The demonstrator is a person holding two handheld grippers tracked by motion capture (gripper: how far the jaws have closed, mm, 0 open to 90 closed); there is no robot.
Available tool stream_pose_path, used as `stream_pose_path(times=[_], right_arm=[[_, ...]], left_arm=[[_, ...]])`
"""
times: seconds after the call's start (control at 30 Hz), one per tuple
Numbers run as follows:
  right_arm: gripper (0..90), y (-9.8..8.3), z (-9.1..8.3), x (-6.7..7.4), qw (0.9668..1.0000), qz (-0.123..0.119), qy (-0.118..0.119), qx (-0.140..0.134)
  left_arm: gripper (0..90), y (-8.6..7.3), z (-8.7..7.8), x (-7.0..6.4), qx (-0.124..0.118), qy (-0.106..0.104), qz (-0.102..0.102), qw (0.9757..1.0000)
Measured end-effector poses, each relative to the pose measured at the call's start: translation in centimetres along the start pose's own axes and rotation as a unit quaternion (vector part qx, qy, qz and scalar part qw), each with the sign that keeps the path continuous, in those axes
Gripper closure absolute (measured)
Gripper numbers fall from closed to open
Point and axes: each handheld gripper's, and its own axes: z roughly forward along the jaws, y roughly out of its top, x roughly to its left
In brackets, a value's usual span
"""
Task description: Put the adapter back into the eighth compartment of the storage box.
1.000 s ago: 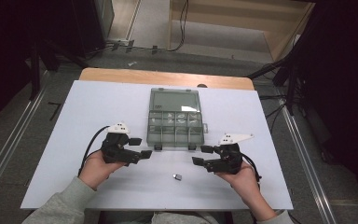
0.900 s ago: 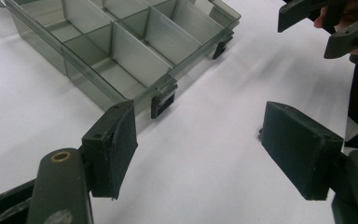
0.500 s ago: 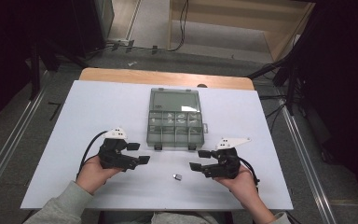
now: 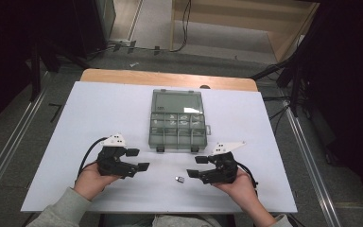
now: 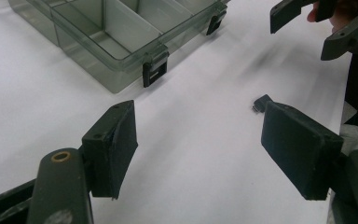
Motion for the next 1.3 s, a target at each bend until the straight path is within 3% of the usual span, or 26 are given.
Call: stream_pose_path(times=[0.77, 1.3], right_arm=[[30.8, 0.4, 2.0, 0.5, 0.9991, -0.025, 0.011, 0.032], [30.9, 0.6, 3.2, 0.6, 0.9975, -0.041, 0.024, 0.052]], left_arm=[[27.0, -1.1, -0.8, 0.2, -0.004, -0.002, -0.019, 0.9998], [26.9, -1.8, -1.4, 0.4, 0.002, 0.009, -0.025, 0.9996]])
